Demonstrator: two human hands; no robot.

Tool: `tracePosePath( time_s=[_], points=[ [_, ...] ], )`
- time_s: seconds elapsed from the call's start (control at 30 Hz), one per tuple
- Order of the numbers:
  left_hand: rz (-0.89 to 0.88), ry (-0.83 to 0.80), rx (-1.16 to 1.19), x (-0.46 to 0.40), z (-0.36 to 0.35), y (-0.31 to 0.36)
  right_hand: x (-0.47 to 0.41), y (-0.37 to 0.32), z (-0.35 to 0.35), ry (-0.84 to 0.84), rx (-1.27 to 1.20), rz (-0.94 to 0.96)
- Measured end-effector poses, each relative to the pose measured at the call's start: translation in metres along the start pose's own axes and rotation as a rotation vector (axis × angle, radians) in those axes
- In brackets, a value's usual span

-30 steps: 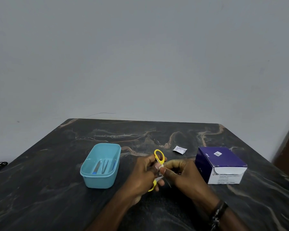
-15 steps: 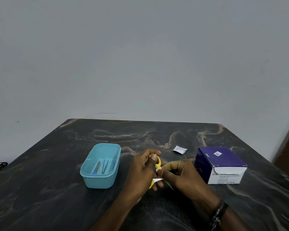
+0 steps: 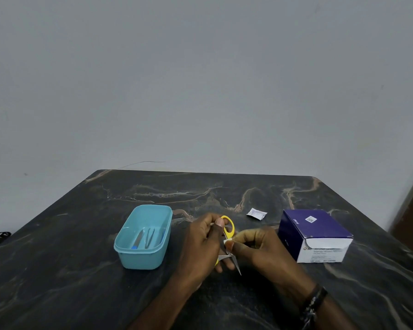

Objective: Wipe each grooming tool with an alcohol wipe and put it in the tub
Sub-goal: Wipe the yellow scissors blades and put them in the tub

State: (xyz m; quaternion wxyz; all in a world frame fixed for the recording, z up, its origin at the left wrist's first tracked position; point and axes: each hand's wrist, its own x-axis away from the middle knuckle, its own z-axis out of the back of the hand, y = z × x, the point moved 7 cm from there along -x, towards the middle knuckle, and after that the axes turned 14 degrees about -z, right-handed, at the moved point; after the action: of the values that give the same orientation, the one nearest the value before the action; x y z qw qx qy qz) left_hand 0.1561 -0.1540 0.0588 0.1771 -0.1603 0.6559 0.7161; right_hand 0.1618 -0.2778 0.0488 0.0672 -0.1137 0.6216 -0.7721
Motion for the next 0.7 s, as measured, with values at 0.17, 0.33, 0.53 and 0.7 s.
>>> tracePosePath(
  time_s=[0.17, 0.33, 0.53, 0.7],
  points=[
    [-0.018, -0.006, -0.034, -0.0006, 0.0004, 0.0023, -0.0021, 0.0020, 0.0019, 0.059, -0.037, 0.021],
    [-0.023, 0.031, -0.058, -0.0015, 0.0040, 0.0023, -0.0004, 0.0010, -0.0036, -0.009, 0.022, 0.005],
    [-0.029, 0.022, -0.061, 0.0001, 0.0015, 0.0010, -0.0016, 0.0022, 0.0004, 0.039, 0.001, -0.015],
    [-0.041, 0.034, -0.064, -0.0011, 0.0018, 0.0018, -0.0006, 0.0010, 0.0006, 0.018, -0.060, -0.002]
  ],
)
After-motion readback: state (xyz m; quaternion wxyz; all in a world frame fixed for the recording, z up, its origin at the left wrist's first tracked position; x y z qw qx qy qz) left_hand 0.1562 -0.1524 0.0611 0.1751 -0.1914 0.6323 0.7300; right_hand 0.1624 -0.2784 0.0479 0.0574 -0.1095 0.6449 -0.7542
